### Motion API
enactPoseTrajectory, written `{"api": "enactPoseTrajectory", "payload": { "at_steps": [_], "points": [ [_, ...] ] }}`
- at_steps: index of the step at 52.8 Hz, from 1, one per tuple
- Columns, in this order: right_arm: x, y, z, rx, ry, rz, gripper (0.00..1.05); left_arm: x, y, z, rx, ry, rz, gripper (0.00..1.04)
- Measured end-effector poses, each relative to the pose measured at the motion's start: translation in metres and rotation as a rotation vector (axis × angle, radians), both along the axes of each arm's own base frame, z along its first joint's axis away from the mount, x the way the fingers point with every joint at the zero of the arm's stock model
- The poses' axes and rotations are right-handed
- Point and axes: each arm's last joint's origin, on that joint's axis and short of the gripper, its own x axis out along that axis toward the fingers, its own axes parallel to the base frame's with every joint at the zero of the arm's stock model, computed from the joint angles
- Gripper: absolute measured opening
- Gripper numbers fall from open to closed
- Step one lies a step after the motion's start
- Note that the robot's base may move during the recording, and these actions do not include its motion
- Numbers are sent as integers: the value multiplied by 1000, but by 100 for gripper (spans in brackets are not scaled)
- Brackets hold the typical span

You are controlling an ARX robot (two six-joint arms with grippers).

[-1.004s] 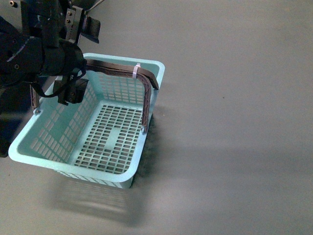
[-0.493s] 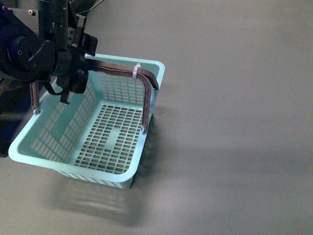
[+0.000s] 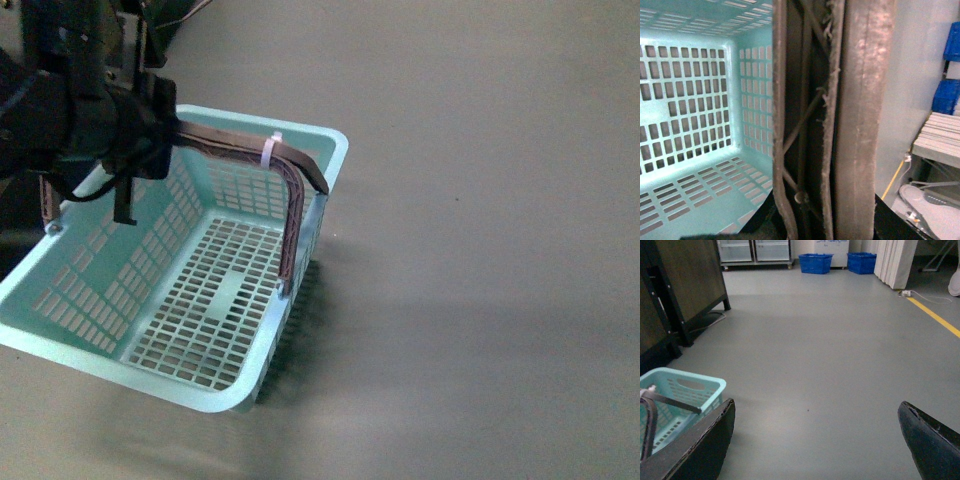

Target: Pick mango and avocado into basket

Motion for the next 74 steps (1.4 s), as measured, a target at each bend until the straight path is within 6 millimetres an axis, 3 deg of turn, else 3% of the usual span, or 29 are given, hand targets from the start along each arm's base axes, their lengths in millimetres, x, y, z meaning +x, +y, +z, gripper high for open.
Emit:
{"api": "enactPoseTrajectory", "payload": {
  "at_steps": [3,15,31,48,74],
  "points": [
    [0,0,0,0,0,0,96,-8,2,13,-14,-17,5,17],
    [0,0,0,0,0,0,96,-70,18,107,-89,-132,54,17],
    [0,0,0,0,0,0,96,-133,44,188,-85,-219,115,17],
    [0,0,0,0,0,0,96,-171,54,221,-78,-265,120,17],
    [0,0,0,0,0,0,96,-173,54,220,-68,-261,115,17]
  ]
}}
